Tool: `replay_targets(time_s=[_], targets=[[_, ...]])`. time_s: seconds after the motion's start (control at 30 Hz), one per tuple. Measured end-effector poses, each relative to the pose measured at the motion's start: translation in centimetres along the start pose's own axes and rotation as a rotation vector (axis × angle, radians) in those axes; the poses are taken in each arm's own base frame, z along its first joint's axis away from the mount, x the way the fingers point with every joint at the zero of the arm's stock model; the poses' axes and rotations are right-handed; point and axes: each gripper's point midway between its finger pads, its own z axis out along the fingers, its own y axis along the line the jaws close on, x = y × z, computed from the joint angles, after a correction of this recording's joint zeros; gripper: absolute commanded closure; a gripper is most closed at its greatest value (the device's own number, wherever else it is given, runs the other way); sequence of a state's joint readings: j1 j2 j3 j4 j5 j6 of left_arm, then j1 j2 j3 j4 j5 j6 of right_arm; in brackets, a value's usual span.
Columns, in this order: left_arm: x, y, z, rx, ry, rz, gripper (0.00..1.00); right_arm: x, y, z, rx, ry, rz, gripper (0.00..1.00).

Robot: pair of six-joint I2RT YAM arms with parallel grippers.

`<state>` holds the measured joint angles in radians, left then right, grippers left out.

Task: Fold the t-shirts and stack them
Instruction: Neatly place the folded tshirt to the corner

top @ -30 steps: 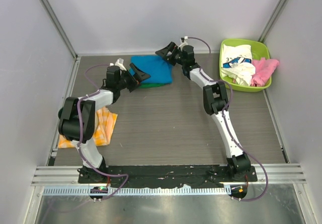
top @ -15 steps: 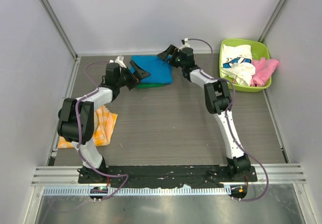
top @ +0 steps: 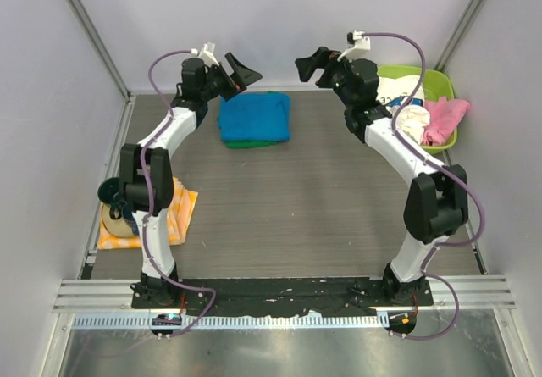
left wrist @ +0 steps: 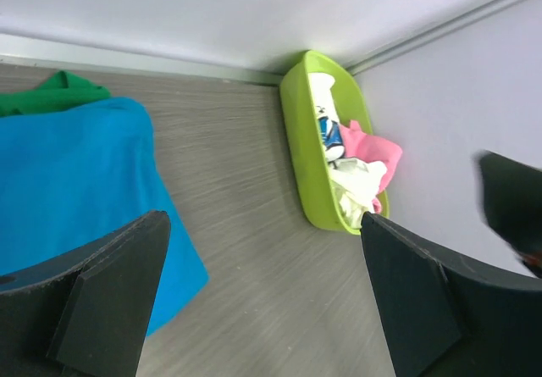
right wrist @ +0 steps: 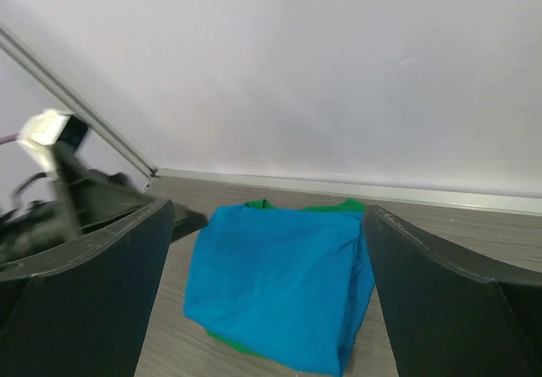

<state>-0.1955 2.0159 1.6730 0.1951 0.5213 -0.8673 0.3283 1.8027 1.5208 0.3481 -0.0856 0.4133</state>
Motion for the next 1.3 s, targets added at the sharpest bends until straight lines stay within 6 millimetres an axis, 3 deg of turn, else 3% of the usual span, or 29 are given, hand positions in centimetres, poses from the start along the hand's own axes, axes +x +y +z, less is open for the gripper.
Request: replay_targets(time_s=[0.13, 0.37, 0.57, 0.8, 0.97, 1.17, 1.3], targets=[[2.0, 4.7, 3.1, -0.042, 0.059, -0.034, 0.0, -0.8, 0.5, -2.9, 0.002, -0.001, -0.016, 0.0], [4.8, 12.8, 6.7, -0.12, 0.125, -0.097, 0.0, 4.2, -0.7, -7.0, 0.039, 0.131, 0.003, 0.0], [4.6, 16.9, 7.7, -0.15, 0.122, -0.112, 0.0, 6.3, 0.3, -11.6, 0.031, 0.176, 0.016, 0.0], [3.3, 18.0, 8.5, -0.124, 0.095, -0.086, 0.0, 9.2, 1.3, -13.4, 0.044, 0.242, -0.001, 0.0], [3.7, 17.6, 7.7, -0.113, 0.095, -0.089, 0.0, 11.7, 0.2, -13.6, 0.133, 0.315, -0.029, 0.0], [3.6, 14.8, 3.8, -0.159, 0.112, -0.137, 0.0, 13.3, -3.3, -14.1, 0.34, 0.382, -0.091, 0.0], [2.5, 10.8, 0.1, -0.182, 0.095, -0.136, 0.0, 13.5, -4.0, -15.4, 0.392, 0.394, -0.13, 0.0]])
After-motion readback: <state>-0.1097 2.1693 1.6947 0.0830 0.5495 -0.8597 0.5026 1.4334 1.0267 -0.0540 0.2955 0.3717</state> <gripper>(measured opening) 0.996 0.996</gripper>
